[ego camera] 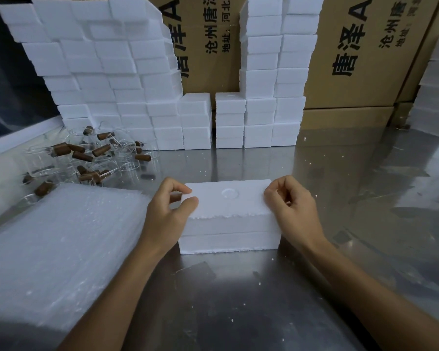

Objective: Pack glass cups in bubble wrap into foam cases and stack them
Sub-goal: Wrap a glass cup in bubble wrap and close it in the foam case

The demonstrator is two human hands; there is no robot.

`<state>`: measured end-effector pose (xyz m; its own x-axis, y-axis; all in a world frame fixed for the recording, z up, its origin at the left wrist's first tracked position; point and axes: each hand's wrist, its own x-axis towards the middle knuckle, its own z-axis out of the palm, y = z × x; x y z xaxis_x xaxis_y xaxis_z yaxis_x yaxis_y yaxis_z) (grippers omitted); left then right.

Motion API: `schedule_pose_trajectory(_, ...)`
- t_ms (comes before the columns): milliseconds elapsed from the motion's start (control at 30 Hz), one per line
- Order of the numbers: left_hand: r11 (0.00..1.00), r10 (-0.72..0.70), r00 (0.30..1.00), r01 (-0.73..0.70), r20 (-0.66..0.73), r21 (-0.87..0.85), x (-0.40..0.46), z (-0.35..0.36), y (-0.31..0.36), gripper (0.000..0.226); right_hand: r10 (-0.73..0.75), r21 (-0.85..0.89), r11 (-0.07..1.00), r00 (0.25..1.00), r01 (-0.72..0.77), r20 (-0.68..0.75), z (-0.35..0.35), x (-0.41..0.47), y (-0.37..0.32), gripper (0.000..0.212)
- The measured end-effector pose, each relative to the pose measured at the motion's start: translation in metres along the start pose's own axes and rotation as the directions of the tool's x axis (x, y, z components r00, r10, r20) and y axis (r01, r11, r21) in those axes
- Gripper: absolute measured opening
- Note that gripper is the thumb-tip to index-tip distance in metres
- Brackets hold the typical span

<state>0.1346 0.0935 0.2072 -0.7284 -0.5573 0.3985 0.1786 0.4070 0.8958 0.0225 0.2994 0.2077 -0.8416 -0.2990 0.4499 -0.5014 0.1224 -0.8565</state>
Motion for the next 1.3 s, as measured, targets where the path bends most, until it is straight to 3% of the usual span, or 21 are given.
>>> schedule_pose_trajectory(133,0.999,0.016,0.999,-0.015,0.03,-0.032,0.002,-0.005,-0.004,0.023,0.09,-0.035,0.996,0.979,-0.085,0.185,0.003,-0.001,0.003,0.007)
schedule_pose_trajectory(233,0.998,-0.01,0.996,0.015,0.086,-0.058,0.004,-0.011,-0.004,0.036,0.129,-0.026,0.992,0.947,-0.127,0.294,0.0,-0.002,0.003,0.026)
schedule_pose_trajectory(367,0.994,-0.073,0.944,0.094,0.32,-0.049,0.003,-0.024,-0.004,0.07,0.122,-0.017,0.992,0.922,-0.125,0.367,-0.006,0.0,-0.001,0.057)
schedule_pose_trajectory(500,0.994,-0.087,0.916,0.104,0.391,-0.021,0.002,-0.03,-0.004,0.085,0.108,-0.052,0.994,0.882,-0.095,0.459,-0.015,0.006,-0.002,0.08)
schedule_pose_trajectory(700,0.997,-0.072,0.919,0.075,0.387,0.01,0.003,-0.03,-0.006,0.084,0.135,0.009,0.985,0.809,-0.171,0.572,-0.031,0.016,0.0,0.076)
schedule_pose_trajectory(900,0.991,-0.094,0.928,0.124,0.361,-0.058,0.003,-0.03,-0.009,0.08,0.084,-0.044,0.996,0.833,-0.072,0.546,-0.026,0.015,0.005,0.083)
schedule_pose_trajectory(1133,0.986,-0.159,0.885,0.163,0.437,0.028,0.002,-0.03,-0.005,0.083,0.132,-0.077,0.991,0.76,-0.108,0.637,-0.037,0.019,0.004,0.086)
schedule_pose_trajectory(1300,0.988,-0.147,0.871,0.152,0.468,0.027,0.003,-0.032,-0.007,0.081,0.157,-0.106,0.988,0.748,-0.116,0.645,-0.04,0.02,0.001,0.086)
